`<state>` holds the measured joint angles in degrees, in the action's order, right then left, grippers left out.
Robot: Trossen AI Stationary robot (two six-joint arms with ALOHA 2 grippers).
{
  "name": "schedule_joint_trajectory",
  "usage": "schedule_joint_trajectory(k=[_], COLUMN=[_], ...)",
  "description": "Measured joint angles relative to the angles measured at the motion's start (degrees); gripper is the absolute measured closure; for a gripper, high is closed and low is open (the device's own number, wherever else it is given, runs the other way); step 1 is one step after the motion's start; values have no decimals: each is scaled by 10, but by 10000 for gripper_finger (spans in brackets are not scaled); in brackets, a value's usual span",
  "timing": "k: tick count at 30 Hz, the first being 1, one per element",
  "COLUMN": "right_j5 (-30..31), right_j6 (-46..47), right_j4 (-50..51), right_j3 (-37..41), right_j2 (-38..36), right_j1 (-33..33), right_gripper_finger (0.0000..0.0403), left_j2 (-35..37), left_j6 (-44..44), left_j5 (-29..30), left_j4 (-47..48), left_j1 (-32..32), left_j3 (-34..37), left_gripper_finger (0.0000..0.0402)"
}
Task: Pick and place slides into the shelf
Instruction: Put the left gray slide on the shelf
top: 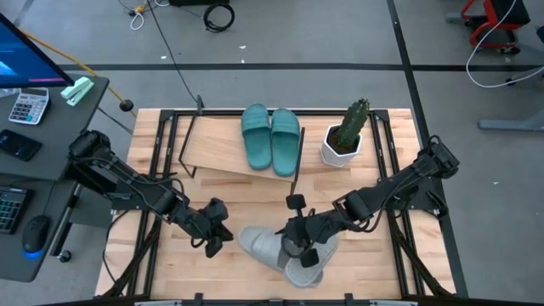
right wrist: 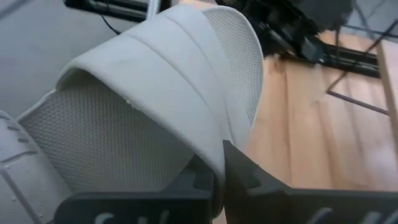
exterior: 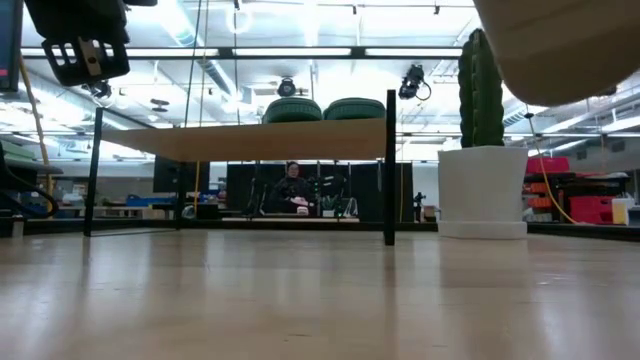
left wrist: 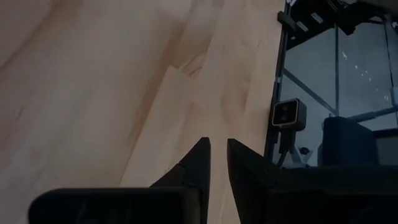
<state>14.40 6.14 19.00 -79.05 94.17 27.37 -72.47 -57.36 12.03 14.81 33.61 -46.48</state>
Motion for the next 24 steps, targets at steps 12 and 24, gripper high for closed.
schedule_joint_trajectory(k=[12, 24], right_j5=[-177, -200], right_j6=[19, -1], right_j4=[-49, -263], right_j3=[0, 0], right_j2=[-15, -91], right_j1=[-44, -82], right_gripper_finger=[393, 393], left_j2=[0, 0], left_j6=[2, 1], left_j5=[15, 27], left_j4=[0, 0], left_j1=[0, 0], left_j3=[0, 0], left_gripper_finger=[333, 333])
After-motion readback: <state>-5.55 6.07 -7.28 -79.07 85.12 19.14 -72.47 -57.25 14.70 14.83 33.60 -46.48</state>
